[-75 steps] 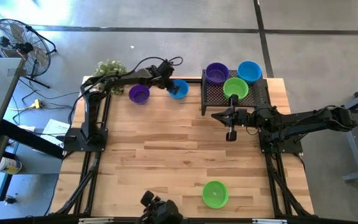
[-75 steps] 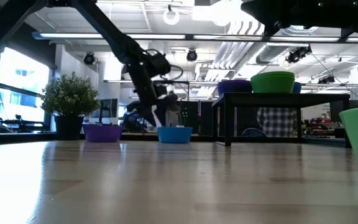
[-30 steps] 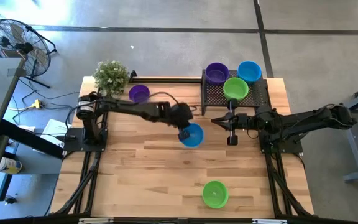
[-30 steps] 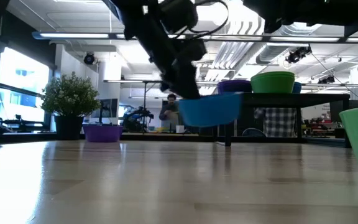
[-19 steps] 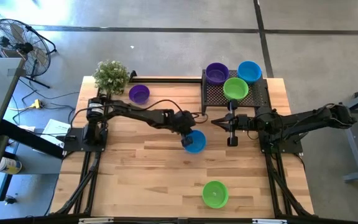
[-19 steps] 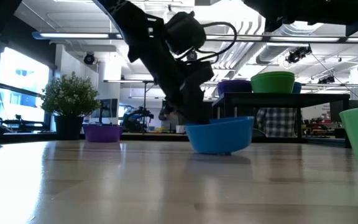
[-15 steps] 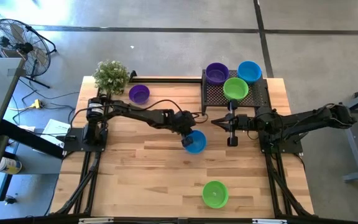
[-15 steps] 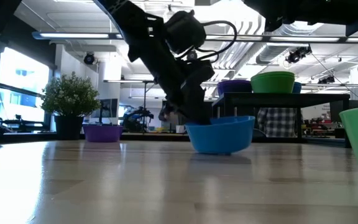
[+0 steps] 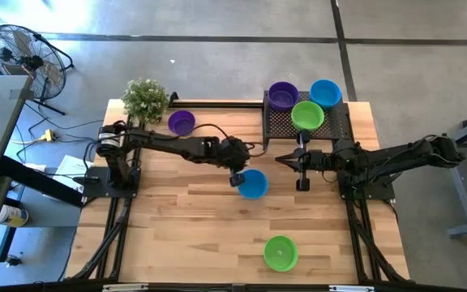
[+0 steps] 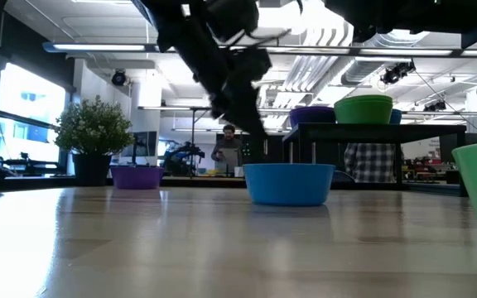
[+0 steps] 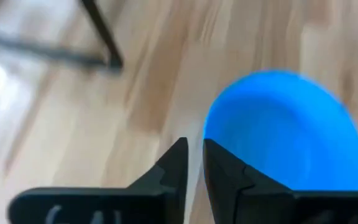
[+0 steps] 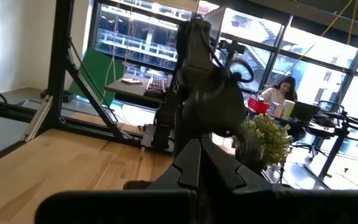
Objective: Pick & Place Mini bowls
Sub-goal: Stack the blue bowl on the other blue bowls on the shelf
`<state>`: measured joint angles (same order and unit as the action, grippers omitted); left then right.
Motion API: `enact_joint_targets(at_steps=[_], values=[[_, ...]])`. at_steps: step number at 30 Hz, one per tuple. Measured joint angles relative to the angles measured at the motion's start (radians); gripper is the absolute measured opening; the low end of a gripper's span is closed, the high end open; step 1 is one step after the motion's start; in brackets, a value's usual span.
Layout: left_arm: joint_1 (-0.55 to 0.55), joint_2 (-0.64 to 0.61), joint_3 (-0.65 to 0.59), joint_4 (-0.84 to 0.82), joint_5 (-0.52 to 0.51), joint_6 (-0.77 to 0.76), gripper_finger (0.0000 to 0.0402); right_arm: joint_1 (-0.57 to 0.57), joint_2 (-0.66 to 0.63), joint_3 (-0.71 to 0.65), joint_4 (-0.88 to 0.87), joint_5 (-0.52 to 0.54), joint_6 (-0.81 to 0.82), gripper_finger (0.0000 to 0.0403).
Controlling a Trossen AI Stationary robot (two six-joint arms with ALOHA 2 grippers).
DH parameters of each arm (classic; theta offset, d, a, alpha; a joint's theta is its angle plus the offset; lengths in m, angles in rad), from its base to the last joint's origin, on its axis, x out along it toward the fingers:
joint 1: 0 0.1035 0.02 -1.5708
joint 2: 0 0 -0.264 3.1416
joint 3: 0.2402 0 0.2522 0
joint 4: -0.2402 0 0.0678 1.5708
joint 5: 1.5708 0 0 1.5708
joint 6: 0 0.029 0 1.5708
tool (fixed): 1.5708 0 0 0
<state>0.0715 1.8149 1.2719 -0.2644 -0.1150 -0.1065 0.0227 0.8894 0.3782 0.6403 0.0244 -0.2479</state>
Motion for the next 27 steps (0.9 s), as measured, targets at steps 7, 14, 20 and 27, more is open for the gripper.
enact_joint_targets(at_steps=[7,14,20,27], values=[[0.000,-0.137,-0.295,0.341,0.000,0.021,0.0008,0.000,0.000,0.000,-0.035,0.030,0.000,0.0001],[-0.002,-0.245,-0.719,0.901,0.061,-0.003,0.0002,0.076,0.000,0.045,-0.179,0.190,-0.042,0.0001],[-0.021,-0.295,-0.863,1.100,0.098,0.040,0.0001,0.159,0.027,0.142,-0.376,0.349,-0.004,0.0004],[-0.115,-0.351,-0.877,1.065,0.046,0.172,0.0000,0.230,0.126,0.198,-0.529,0.349,0.069,0.0031]])
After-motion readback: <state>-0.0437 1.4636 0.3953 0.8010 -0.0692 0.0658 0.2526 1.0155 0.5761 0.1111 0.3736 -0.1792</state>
